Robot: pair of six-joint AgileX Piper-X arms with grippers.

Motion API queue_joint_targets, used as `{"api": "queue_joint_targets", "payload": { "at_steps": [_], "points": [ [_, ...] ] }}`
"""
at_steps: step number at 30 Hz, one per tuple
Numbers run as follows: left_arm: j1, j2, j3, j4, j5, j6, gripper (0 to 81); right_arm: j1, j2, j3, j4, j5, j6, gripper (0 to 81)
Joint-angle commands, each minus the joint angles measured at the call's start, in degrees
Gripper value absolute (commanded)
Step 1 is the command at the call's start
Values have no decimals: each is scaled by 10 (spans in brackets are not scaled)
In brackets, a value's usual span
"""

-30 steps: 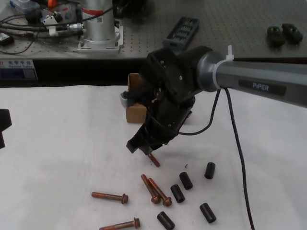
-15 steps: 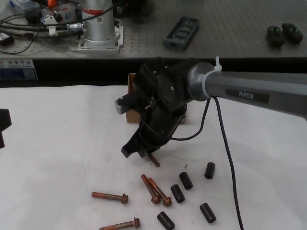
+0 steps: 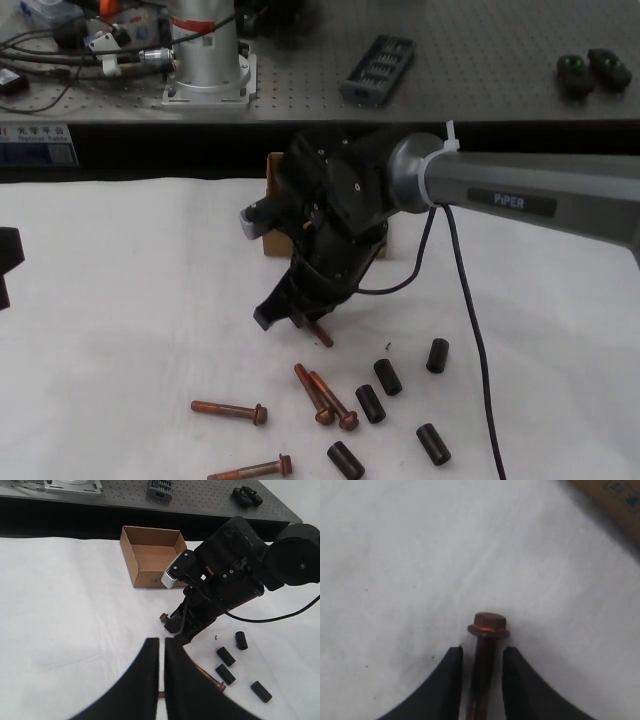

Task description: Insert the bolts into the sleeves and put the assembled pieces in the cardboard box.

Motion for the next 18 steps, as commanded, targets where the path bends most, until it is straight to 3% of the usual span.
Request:
{"api": "queue_joint_targets", "payload": {
  "at_steps": [1,14,18],
  "points": [
    [1,0,-7,-3,5,0,32,1,9,-3,20,-1,1,215],
    [1,0,-7,-3,5,4,32,1,9,-4,25,0,14,213],
    [1,0,-7,-3,5,4,32,1,7,-10,30,22,14,138]
  ]
}}
